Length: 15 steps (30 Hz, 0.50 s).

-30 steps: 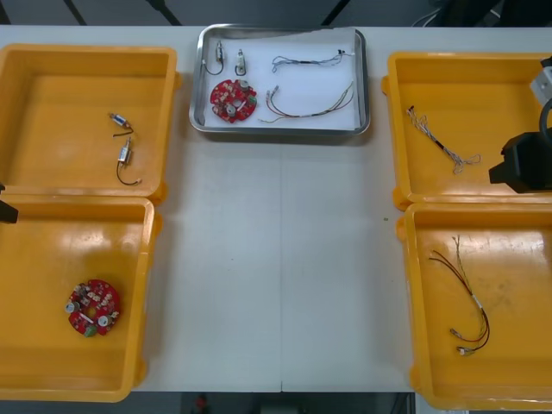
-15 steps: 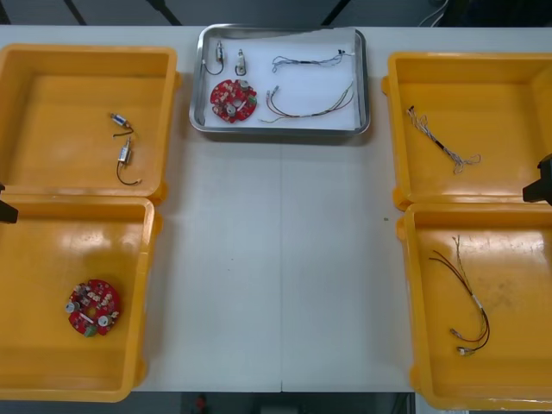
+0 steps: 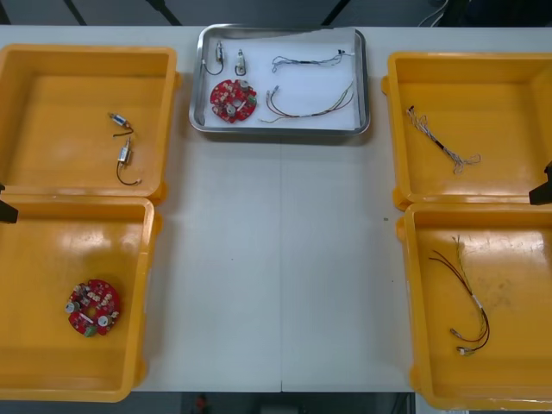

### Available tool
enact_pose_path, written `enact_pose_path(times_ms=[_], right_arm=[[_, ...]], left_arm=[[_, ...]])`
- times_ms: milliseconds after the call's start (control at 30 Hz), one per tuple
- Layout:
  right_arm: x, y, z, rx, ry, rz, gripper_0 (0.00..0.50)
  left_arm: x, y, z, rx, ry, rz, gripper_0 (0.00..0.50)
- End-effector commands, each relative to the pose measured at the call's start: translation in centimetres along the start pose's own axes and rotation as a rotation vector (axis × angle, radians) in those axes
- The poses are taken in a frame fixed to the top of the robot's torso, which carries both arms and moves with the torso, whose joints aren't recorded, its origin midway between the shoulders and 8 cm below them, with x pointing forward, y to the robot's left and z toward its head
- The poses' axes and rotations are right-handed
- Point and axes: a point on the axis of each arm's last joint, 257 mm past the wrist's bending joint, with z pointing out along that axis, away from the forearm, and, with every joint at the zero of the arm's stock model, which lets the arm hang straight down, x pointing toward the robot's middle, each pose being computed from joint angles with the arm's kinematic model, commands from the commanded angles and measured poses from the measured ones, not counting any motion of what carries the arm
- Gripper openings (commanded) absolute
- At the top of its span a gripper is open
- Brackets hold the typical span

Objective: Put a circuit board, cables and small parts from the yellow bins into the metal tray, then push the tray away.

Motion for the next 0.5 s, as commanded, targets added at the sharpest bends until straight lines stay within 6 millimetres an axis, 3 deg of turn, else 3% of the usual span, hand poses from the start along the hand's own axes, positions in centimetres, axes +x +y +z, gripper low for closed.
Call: enact_pose_path(times_ms=[33,500], right_arm=[[0.5,0.7,1.1,-0.013,0.006,-0.015,0.500],[1.7,1.5,2.5,-0.009,0.033,-0.060,0.500]], left_arm=[[-0.9,1.3,-1.3,-0.051,-0.028,0.066,0.500],[-0.9,1.3,-1.3,-0.051,-0.028,0.066,0.500]])
